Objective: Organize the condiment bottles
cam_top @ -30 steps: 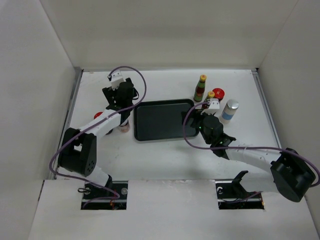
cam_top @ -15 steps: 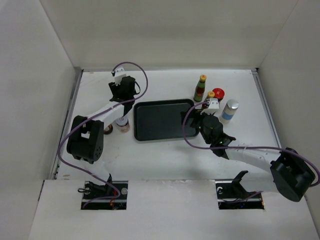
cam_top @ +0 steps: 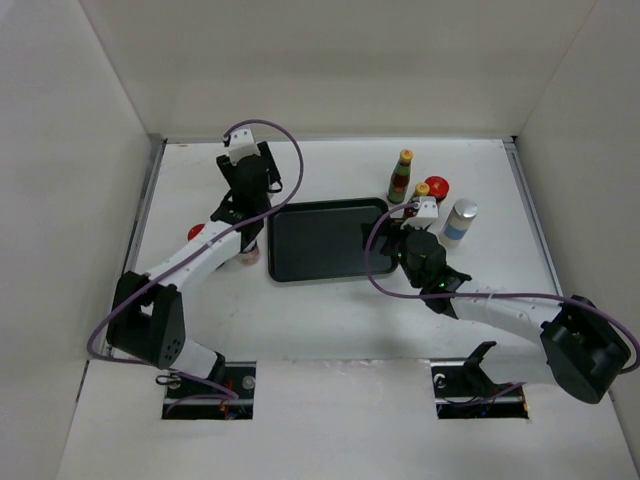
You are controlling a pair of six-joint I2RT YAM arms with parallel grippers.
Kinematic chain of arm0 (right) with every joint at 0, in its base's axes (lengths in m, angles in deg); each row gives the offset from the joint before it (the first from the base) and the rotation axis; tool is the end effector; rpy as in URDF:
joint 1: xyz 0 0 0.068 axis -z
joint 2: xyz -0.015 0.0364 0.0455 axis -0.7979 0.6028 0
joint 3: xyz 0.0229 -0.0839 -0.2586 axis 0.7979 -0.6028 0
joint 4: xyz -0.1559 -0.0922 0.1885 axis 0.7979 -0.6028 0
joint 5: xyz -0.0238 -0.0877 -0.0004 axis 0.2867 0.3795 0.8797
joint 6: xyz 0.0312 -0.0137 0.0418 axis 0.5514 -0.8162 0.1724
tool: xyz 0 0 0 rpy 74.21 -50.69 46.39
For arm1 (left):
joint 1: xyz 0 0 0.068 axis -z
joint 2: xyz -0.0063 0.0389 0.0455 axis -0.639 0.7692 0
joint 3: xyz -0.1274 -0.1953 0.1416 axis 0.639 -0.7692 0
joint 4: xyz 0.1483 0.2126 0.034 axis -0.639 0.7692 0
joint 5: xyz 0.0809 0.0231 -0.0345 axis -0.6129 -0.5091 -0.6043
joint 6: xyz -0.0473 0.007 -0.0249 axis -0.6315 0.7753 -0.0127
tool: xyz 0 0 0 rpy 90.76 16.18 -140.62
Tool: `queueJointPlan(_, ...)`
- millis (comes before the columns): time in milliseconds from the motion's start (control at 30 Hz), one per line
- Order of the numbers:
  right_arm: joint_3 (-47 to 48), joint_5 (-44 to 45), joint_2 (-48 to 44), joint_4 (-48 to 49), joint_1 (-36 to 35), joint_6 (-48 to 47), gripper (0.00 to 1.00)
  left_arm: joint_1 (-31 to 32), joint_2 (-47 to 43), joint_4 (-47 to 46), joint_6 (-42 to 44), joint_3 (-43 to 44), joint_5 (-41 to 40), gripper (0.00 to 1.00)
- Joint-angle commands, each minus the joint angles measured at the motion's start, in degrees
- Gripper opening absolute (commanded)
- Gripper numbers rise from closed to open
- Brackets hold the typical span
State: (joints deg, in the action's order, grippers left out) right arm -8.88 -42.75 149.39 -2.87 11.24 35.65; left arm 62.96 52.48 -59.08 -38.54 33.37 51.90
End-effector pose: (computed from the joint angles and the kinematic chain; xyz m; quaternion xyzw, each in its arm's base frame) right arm 0.2075 0.1640 0.2324 0.0302 0.7574 0.1979 0.6216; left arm 0.3243 -0.1159 0.3040 -0.1617 0.7500 0.0277 0.6408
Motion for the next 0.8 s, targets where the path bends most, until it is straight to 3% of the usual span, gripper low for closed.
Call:
queueJointPlan(0,1.8,0.0,-0.7,2.1,-0.4,-0.1,0.97,3.1,-4.0,-9.1,2.9,0.0,-0.1,0.41)
queueJointPlan(367,0.8,0.5,-2.0,2.5,0.3,0.5,0.97,8.5,1.7,-8.0,-2.3,-1.4,4.1,0.41)
queueJointPlan(767,0.6,0.4,-1.7,2.5,0.7,0.6,0.97,9.1,6.7,-9.9,0.1,-3.0,-0.8,0.45)
